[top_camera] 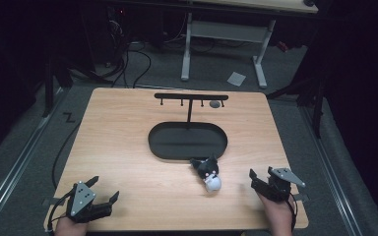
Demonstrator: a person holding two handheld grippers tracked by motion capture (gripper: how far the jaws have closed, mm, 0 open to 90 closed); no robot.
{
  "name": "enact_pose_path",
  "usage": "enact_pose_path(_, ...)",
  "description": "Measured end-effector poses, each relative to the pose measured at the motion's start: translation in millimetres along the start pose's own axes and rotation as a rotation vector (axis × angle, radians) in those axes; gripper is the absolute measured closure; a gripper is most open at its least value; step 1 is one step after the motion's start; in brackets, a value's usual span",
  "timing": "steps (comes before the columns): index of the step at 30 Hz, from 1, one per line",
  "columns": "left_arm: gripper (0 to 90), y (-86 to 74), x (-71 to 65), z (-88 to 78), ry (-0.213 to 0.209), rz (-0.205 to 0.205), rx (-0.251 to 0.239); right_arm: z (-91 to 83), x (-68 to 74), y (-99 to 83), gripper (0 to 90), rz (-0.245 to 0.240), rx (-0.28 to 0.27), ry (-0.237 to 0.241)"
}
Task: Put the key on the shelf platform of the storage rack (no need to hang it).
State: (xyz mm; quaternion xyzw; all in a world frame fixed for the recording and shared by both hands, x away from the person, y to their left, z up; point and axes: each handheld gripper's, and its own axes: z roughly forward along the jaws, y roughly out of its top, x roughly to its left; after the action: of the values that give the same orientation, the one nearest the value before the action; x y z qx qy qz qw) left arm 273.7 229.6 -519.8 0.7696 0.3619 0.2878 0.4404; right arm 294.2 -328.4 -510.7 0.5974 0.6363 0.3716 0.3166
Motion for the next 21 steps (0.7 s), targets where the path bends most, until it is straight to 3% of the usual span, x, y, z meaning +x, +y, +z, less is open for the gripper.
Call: enact_pose_path(21, 15.2, 0.0, -0.6, 0.6, -0.002, 0.003, 0.004, -1.6, 4.9, 1.5, 26.7, -0.016, -0.002, 0.006)
